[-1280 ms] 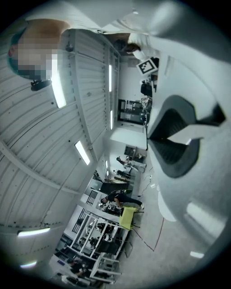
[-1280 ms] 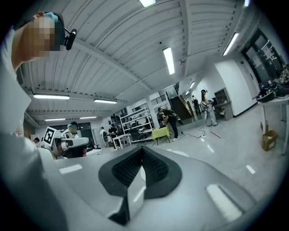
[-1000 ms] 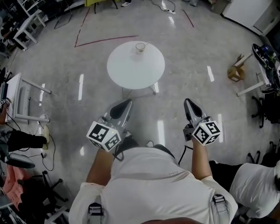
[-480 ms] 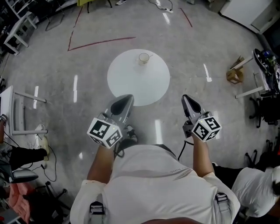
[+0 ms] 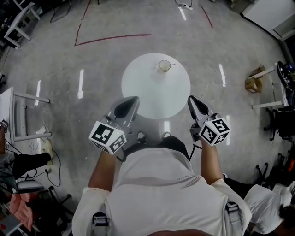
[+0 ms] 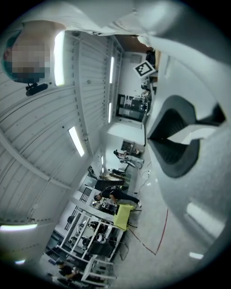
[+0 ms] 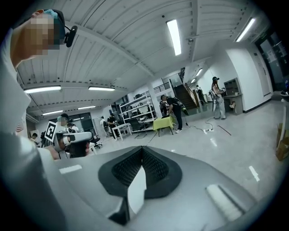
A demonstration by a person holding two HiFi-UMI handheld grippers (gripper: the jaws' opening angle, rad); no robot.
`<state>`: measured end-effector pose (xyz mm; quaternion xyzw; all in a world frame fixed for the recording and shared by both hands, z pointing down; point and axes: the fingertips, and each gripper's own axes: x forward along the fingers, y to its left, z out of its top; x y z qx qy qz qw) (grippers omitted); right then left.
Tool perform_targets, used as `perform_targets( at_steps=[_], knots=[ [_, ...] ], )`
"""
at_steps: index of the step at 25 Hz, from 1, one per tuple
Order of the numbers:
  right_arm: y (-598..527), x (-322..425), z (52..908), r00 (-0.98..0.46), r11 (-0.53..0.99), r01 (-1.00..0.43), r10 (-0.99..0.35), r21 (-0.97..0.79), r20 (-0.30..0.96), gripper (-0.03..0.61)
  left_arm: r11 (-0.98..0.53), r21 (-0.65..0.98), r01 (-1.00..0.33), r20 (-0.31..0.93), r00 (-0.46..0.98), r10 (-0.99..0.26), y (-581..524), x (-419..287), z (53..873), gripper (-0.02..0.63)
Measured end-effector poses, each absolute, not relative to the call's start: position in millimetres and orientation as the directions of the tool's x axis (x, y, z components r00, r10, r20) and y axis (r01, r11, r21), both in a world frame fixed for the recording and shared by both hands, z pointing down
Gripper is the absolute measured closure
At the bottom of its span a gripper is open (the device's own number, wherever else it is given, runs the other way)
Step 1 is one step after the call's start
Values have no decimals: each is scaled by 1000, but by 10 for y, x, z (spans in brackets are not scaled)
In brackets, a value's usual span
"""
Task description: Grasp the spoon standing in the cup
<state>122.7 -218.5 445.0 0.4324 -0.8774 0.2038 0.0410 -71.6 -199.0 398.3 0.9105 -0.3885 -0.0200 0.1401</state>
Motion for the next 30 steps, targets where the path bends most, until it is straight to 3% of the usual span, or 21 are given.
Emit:
perform_targets(
  at_steps=[7,20,30],
  knots=[
    [-2608,1441,4703,-634,522,-768,-703,-373,322,574,-615,267,-742,98,656,-749,-2236,-528,3997,612],
    [-3589,1399,5695,-666,459,-746,-498,-483,555,437,-442,288,-850,184,502,-845,-2484,-311,4202,612],
    [-3967,1071,6706,-637,335,-769,-340,-544,692,430,-319,300,-899,237,395,-888,-2402,-542,4312,612]
  ],
)
